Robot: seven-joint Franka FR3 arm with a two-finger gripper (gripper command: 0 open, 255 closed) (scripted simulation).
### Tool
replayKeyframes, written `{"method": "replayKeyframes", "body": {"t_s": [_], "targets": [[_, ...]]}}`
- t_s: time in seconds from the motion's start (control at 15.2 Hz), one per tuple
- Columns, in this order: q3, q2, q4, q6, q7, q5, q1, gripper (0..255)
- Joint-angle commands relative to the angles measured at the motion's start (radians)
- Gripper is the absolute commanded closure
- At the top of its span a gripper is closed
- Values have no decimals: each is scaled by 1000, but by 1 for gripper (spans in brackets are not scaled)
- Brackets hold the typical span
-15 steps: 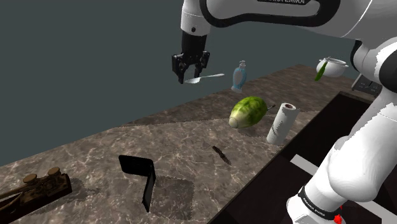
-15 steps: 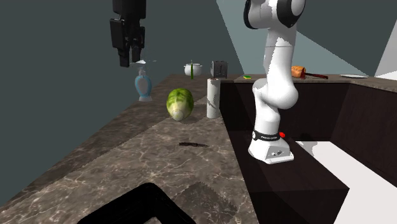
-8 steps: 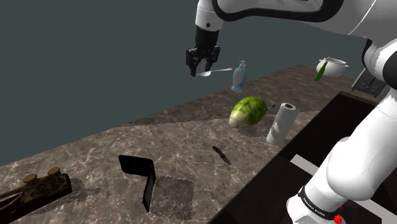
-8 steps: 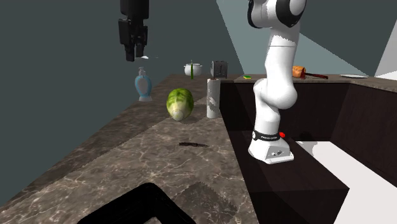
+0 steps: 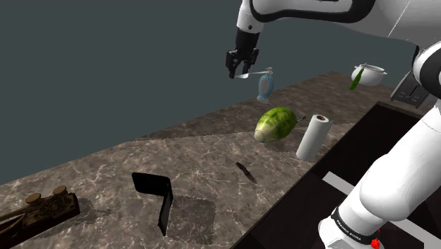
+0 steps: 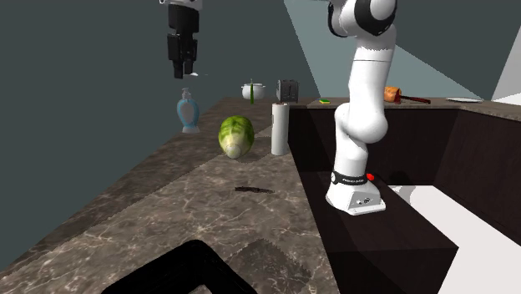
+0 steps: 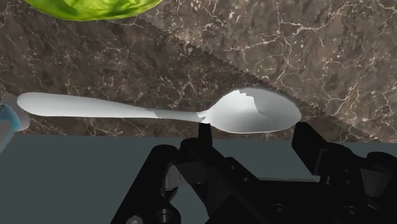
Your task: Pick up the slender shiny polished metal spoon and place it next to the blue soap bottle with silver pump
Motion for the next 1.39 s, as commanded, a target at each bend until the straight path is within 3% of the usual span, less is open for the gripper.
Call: {"method": "replayKeyframes", "body": {"t_s": [0.0,0.73,1.32], "targets": [[-27,-2,-4,4,-50,6,-22,255],[-160,87,99,0,-307,33,-143,255],[-246,259,324,-51,-503,76,-253,255]]}}
